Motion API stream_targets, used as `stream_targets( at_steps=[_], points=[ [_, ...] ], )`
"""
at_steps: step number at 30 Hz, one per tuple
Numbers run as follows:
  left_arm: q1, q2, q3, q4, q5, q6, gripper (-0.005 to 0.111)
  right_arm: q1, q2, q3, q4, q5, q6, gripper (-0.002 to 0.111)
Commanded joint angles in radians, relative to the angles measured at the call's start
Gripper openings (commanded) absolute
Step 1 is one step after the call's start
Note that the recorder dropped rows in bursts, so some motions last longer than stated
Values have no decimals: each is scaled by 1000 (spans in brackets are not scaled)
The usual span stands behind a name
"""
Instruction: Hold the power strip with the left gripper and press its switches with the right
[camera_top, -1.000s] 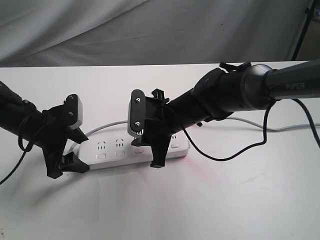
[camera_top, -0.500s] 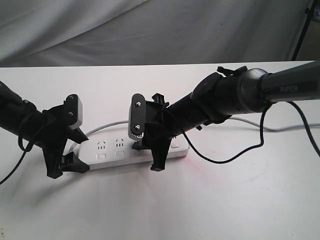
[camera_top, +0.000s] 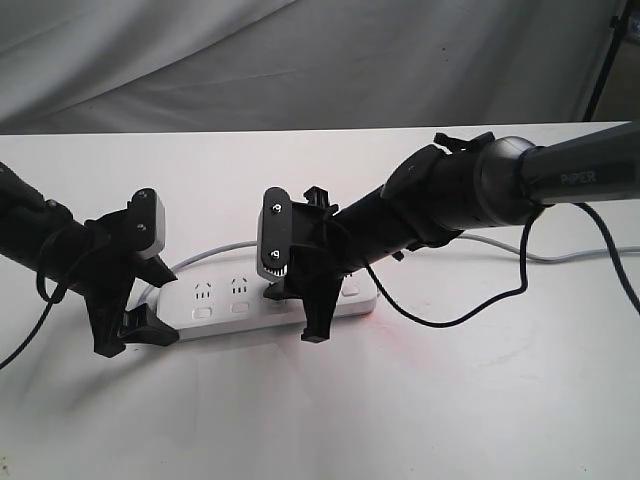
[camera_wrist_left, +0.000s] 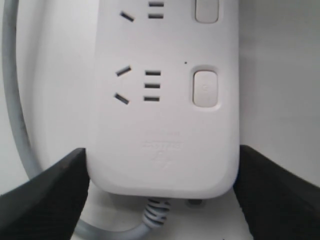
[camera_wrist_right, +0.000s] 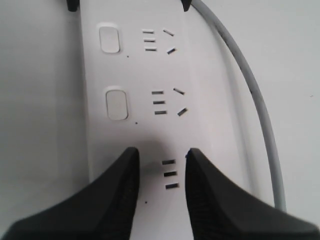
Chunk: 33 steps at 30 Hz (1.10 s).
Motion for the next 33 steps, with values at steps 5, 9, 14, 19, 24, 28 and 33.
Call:
stream_targets(
  at_steps=[5, 9, 14, 19, 24, 28, 33],
  points=[
    [-4, -4, -6, -2, 7, -3, 69, -1, 39, 6, -23, 21, -6, 31],
    [-4, -4, -6, -2, 7, -3, 69, -1, 47, 22, -23, 19, -6, 31],
    [-4, -4, -6, -2, 7, -3, 69, -3, 49, 42, -23, 5, -6, 31],
    [-4, -4, -6, -2, 7, -3, 69, -3, 57, 42, -23, -2, -6, 31],
    [-4, -4, -6, -2, 7, -3, 69, -3, 57, 42, -34, -28, -30, 31],
    [-4, -4, -6, -2, 7, -3, 69, -3, 57, 42, -54, -34, -30, 31],
    [-4, -4, -6, -2, 7, -3, 69, -3, 57, 42, -61, -42, -56, 31]
  ],
)
